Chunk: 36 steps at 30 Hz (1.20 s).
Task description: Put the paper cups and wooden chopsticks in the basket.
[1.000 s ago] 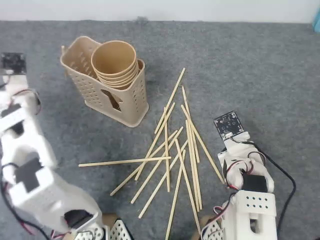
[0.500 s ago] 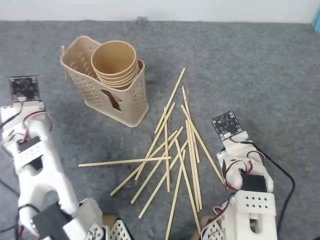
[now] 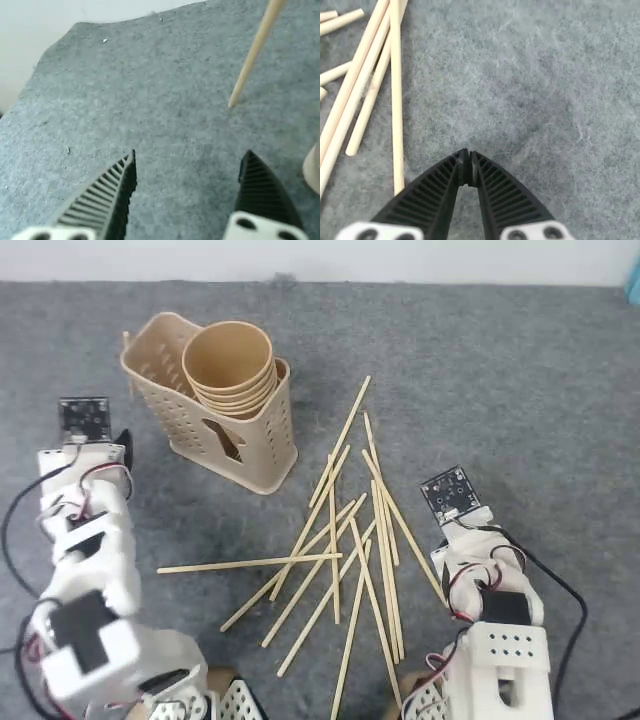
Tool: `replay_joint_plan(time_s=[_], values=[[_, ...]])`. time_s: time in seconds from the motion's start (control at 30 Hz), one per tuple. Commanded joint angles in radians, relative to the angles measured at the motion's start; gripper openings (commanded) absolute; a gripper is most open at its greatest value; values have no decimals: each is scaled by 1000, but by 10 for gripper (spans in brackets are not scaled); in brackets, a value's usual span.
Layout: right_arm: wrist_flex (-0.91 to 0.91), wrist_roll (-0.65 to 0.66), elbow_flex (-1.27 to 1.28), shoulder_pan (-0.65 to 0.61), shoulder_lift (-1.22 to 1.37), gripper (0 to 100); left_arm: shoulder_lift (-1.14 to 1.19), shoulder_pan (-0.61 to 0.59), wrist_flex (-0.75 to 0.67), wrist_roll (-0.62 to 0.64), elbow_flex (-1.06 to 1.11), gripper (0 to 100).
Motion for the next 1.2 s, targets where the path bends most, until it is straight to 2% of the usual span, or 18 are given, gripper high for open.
replay_joint_plan(time_s=[0.0,0.2,0.33,0.47,0.53,0.67,0.73,0.83,1.1,1.17], values=[[-18,8,-11,-7,2,8,100,23,-153,20,-58,314],[-18,6,-11,-8,5,8,311,58,-153,34,-308,315],[-18,6,-11,-8,5,8,442,74,-155,192,-486,315],[-18,6,-11,-8,5,8,497,107,-160,227,-533,309],[-18,6,-11,-8,5,8,493,127,-164,247,-509,261],[-31,6,-9,-8,5,8,408,133,-189,250,-423,3],[-31,8,-8,-8,5,9,339,133,-184,252,-366,35],[-31,8,-8,-8,5,9,213,132,-187,255,-262,7],[-31,8,-8,-8,5,9,-218,94,-180,427,36,9],[-30,8,-8,-8,5,9,-327,63,-138,456,87,9]])
